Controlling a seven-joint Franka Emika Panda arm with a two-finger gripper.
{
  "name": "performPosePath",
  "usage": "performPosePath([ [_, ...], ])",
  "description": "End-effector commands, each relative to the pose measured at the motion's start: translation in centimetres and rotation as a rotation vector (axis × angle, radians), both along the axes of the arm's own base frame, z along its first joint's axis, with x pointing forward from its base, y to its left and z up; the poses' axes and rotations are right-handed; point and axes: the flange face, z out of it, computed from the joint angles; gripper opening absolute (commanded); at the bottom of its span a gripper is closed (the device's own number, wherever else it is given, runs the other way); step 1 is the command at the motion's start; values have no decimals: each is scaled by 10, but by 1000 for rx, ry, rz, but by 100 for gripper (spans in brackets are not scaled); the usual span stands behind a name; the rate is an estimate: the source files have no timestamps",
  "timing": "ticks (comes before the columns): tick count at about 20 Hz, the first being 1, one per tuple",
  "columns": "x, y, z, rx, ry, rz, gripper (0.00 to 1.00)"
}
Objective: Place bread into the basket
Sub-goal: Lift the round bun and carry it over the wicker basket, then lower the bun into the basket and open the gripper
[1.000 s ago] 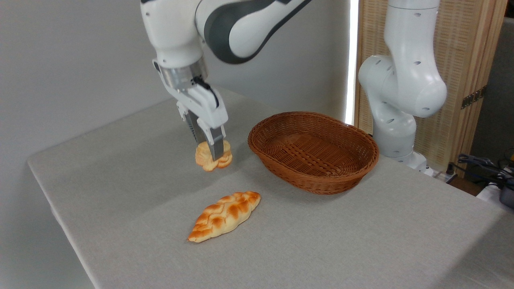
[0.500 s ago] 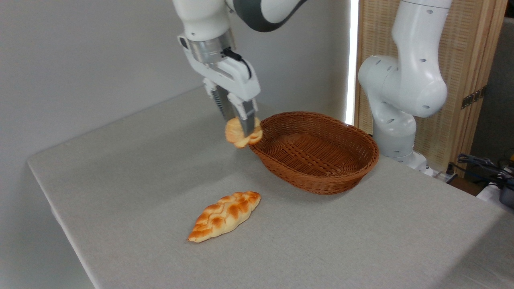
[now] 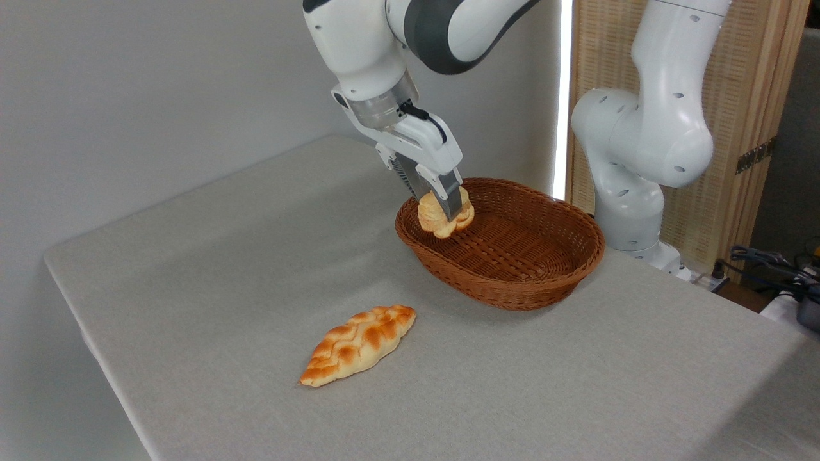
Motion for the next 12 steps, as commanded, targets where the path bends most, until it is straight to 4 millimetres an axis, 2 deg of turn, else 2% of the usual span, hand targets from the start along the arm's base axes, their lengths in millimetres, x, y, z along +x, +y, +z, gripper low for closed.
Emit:
performPosePath([
  [1,1,-2,-9,19,18,-10,100],
  [8,4,-5,-16,23,31,-18,100],
  [10,6,-4,-11,23,15,-24,100],
  [12,15,-5,6,19,-38,-25,100],
])
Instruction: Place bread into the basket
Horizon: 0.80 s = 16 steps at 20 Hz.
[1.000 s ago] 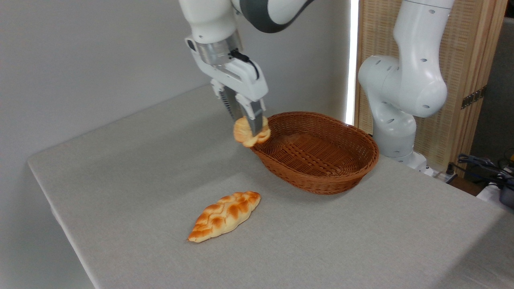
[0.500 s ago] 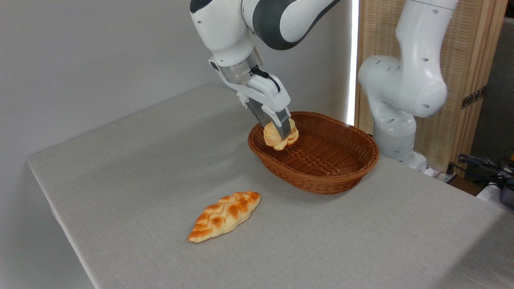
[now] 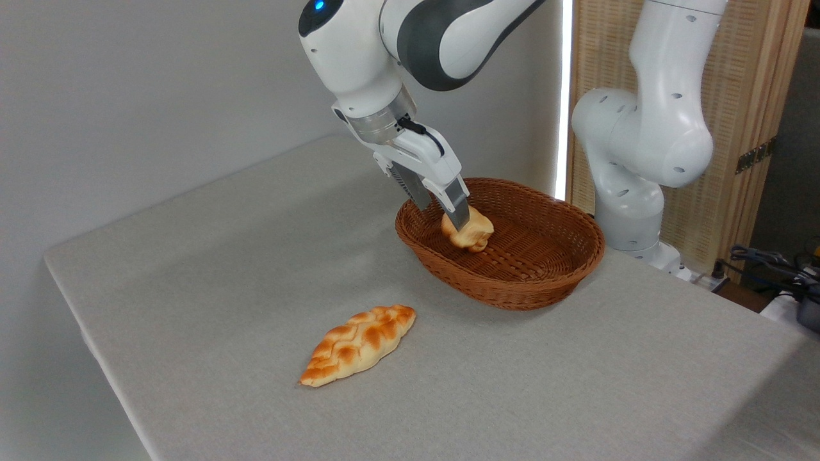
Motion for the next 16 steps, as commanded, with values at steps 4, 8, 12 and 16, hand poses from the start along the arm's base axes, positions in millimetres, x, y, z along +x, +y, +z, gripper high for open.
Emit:
performPosePath([
  [4,46,10,71,-44,-244,34,100],
  [8,76,34,100,-32,-364,74,100],
  [12,116,33,113,-19,-426,82,100],
  [16,147,47,116,-20,-470,120,100],
])
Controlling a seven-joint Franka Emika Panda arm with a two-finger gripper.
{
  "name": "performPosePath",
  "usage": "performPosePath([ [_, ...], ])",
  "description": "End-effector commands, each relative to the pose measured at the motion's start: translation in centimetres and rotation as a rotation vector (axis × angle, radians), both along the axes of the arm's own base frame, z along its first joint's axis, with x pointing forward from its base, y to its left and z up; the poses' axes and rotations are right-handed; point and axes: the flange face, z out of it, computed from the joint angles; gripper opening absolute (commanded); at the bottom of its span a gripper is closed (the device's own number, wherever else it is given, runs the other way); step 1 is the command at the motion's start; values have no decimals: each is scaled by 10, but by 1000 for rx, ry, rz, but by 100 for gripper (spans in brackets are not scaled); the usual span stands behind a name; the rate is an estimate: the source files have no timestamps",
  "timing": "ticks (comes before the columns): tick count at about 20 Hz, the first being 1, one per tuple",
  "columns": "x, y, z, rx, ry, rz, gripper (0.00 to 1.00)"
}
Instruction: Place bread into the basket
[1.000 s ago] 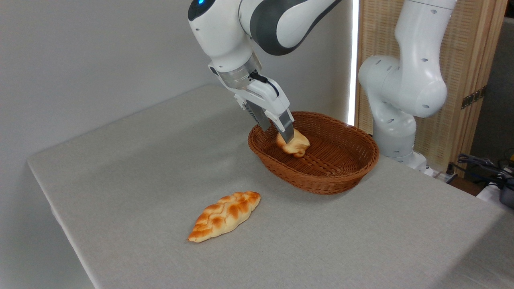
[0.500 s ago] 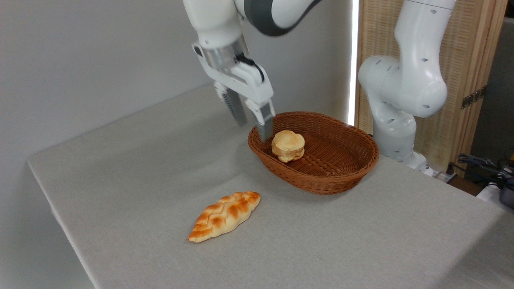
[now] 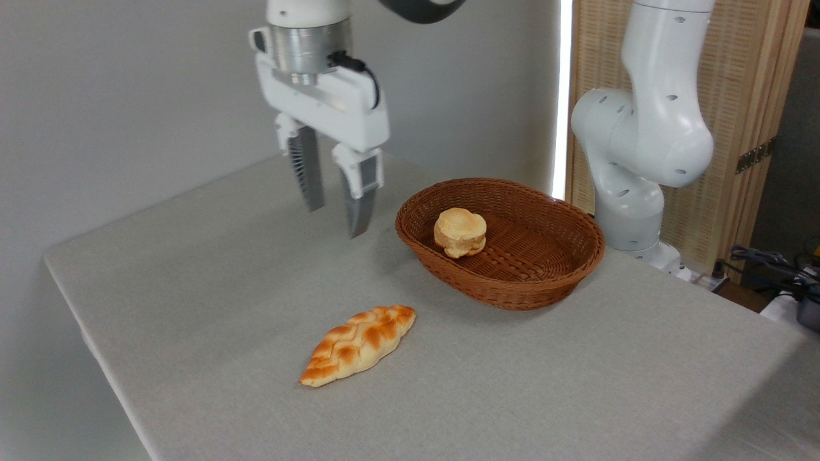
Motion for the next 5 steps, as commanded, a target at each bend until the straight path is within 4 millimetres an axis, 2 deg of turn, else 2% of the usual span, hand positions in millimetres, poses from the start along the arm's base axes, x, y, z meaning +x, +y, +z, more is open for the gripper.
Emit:
performPosePath([
  [1,30,19,3,9,-27,26,100],
  [4,31,23,2,1,-32,-14,100],
  [5,32,31,3,-7,-37,0,100],
])
